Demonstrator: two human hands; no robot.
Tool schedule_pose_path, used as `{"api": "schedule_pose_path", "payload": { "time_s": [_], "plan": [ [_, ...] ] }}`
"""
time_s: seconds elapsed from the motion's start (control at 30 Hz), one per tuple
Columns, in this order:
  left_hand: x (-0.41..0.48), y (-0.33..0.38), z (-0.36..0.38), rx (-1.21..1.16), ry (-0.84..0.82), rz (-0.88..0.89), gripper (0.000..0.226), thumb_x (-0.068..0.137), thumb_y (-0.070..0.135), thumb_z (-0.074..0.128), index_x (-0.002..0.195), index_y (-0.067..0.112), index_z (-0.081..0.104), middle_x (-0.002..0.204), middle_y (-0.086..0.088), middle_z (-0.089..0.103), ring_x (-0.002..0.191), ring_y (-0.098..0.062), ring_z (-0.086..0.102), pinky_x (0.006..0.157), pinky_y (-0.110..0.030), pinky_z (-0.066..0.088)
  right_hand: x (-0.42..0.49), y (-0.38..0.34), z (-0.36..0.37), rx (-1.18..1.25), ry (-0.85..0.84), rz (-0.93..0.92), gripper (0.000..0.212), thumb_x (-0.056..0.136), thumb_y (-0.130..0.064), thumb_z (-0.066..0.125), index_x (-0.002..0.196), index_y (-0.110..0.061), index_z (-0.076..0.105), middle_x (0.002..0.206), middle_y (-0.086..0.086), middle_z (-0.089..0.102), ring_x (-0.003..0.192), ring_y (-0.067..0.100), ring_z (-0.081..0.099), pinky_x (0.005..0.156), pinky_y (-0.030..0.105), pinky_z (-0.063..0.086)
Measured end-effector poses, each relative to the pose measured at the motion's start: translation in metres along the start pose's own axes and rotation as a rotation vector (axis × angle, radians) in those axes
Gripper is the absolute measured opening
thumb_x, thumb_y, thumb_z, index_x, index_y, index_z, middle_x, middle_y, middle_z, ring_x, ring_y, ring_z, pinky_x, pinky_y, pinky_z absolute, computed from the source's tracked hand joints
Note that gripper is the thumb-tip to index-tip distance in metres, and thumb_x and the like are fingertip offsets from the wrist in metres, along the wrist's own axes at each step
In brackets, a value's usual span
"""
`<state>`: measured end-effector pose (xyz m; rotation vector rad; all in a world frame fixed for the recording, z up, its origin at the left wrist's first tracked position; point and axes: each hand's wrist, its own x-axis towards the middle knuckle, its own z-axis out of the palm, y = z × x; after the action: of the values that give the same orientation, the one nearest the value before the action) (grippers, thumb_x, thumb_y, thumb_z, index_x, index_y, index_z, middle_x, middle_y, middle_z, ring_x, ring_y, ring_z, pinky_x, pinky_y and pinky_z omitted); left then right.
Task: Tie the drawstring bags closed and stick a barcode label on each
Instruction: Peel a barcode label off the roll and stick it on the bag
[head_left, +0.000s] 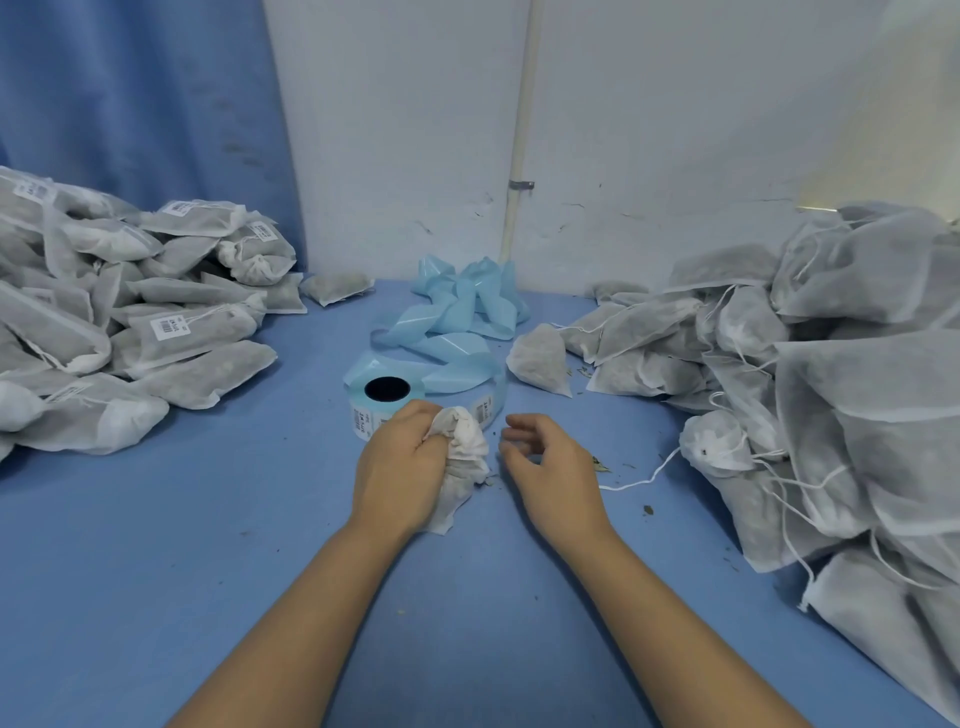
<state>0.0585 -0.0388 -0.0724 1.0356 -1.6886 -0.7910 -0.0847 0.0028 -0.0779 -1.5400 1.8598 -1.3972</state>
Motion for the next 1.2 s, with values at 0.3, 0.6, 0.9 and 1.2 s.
{"api": "schedule_pose_path", "payload": {
  "time_s": [0.3,0.6,0.9,1.2],
  "plan": [
    [-0.0007,0.0023,-0.0004,-0.227,-0.187,0.001,0.033,0.067,0.012,0.042,0.079,0.023,0.070,0.093,0.005,0.069,0.090,-0.010,0.064,0.082,-0.025,0.049,-0.0005,-0.0028,-0.0017,0.102,-0.084,-0.043,0.032,0.093,-0.013,0.059,0.125,-0.016,0.061,0.119,-0.007,0.065,0.109,0.007,0.059,0.091,0.021,0.046],
    [-0.0029,0.0082,-0.0013,-0.278,-0.210,0.020,0.035,0.070,0.006,0.043,0.083,0.022,0.071,0.098,-0.003,0.069,0.094,-0.014,0.063,0.085,-0.023,0.049,-0.0007,-0.0041,-0.0006,0.201,-0.044,-0.061,0.025,0.092,-0.013,0.061,0.085,-0.037,0.064,0.085,-0.022,0.069,0.080,-0.009,0.061,0.072,0.006,0.043],
    [-0.0032,0.0061,-0.0006,-0.258,-0.188,0.017,0.036,0.069,0.010,0.041,0.081,0.027,0.070,0.097,0.000,0.070,0.093,-0.013,0.064,0.084,-0.025,0.050,0.0019,0.0003,0.0001,0.223,-0.012,-0.036,0.015,0.095,-0.014,0.057,0.096,-0.018,0.072,0.086,-0.018,0.070,0.079,-0.007,0.062,0.073,0.007,0.043],
    [0.0000,0.0059,-0.0016,-0.317,-0.085,-0.050,0.043,0.078,-0.019,0.038,0.081,0.015,0.065,0.087,0.007,0.061,0.076,0.004,0.057,0.071,-0.008,0.043,0.0042,0.0040,-0.0091,0.339,0.342,0.078,0.020,0.095,-0.019,0.056,0.086,-0.033,0.067,0.090,-0.007,0.064,0.078,0.001,0.055,0.077,0.018,0.044]
  ]
}}
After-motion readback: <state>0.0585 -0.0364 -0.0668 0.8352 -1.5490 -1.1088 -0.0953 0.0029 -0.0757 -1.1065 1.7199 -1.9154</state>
